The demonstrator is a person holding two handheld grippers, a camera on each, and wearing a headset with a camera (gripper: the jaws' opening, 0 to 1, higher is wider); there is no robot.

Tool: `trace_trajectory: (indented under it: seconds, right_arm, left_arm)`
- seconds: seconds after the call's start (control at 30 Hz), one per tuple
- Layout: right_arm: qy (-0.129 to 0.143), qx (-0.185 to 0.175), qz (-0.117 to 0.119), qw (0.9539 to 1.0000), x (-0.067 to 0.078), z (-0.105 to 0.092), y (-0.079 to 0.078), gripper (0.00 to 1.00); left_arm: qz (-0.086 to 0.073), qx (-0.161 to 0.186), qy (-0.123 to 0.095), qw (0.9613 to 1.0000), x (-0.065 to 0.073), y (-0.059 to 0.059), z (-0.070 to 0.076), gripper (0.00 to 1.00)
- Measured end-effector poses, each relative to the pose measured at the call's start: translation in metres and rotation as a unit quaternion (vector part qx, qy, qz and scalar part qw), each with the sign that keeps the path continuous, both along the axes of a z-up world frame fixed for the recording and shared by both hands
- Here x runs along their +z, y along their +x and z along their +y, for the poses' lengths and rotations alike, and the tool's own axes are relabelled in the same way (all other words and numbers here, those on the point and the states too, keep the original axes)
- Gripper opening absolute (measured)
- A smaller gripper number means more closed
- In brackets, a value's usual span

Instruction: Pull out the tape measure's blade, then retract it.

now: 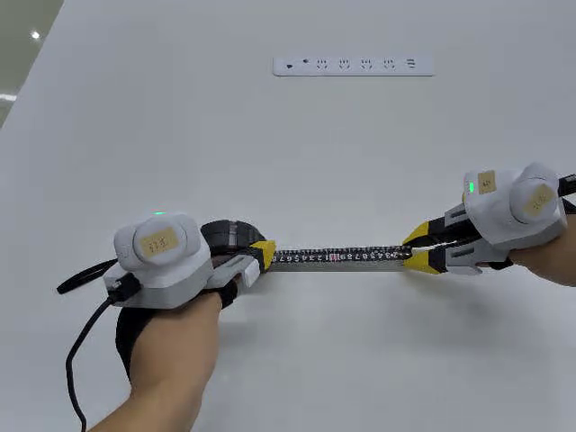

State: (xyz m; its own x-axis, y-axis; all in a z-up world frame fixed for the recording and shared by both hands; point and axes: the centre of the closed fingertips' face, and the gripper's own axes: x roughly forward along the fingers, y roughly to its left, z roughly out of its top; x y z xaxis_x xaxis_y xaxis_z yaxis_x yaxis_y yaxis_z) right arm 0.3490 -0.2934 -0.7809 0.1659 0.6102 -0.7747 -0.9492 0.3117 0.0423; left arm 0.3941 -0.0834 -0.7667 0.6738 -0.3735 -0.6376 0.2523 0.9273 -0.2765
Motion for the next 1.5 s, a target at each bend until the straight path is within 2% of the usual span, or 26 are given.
trace_trajectory:
  seconds: [0.07, 0.3, 0.93, 1.0, 1.5]
  right_arm:
    - [0.009, -0.002, 0.002, 1.0000, 0.002, 0.006, 0.001, 0.11]
    - [0.013, 0.006, 0.002, 0.9999, -0.001, 0.023, 0.002, 0.11]
    - [0.028, 0.004, 0.008, 0.9996, -0.006, 0.050, 0.006, 0.11]
    - [0.036, 0.002, 0.008, 0.9993, -0.005, 0.053, 0.007, 0.11]
    - [0.050, 0.011, 0.008, 0.9986, -0.008, 0.085, 0.014, 0.11]
  left_arm:
    - [0.000, 0.000, 0.000, 1.0000, 0.000, 0.000, 0.000, 0.58]
    - [0.001, 0.000, 0.000, 1.0000, 0.000, 0.000, 0.000, 0.58]
    - [0.003, 0.003, -0.007, 1.0000, 0.000, 0.001, 0.001, 0.58]
    - [0.002, 0.003, -0.007, 1.0000, 0.000, 0.001, 0.001, 0.58]
    - [0.001, 0.004, -0.017, 0.9998, 0.001, 0.000, 0.001, 0.58]
